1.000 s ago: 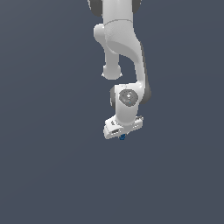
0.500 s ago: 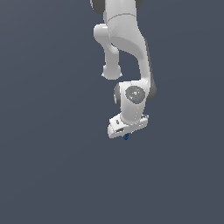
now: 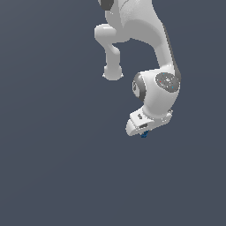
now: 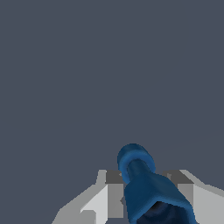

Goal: Pick up the object and move it to a goal position.

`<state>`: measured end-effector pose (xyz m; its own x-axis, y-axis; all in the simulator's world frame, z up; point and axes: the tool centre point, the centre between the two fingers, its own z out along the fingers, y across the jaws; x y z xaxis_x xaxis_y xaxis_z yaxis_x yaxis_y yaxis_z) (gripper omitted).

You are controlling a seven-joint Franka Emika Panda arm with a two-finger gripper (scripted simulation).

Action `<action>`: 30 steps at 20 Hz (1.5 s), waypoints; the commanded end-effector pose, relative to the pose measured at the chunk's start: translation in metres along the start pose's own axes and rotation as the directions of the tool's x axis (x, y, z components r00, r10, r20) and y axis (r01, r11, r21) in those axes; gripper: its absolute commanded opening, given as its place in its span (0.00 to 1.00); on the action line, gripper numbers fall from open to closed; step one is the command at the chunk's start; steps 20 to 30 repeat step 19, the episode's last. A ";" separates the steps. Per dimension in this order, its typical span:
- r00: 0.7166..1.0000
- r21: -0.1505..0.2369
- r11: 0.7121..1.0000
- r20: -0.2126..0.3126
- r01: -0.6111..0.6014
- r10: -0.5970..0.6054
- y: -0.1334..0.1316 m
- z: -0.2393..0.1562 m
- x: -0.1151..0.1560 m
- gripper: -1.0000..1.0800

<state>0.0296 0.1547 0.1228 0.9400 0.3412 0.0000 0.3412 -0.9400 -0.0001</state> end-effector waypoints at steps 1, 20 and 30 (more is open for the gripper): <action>1.000 0.000 1.000 0.000 0.000 0.000 -0.020 -0.019 0.011 0.00; 1.000 0.000 1.000 0.000 -0.001 0.001 -0.077 -0.074 0.050 0.00; 1.000 0.000 1.000 0.000 -0.001 0.001 -0.077 -0.074 0.050 0.00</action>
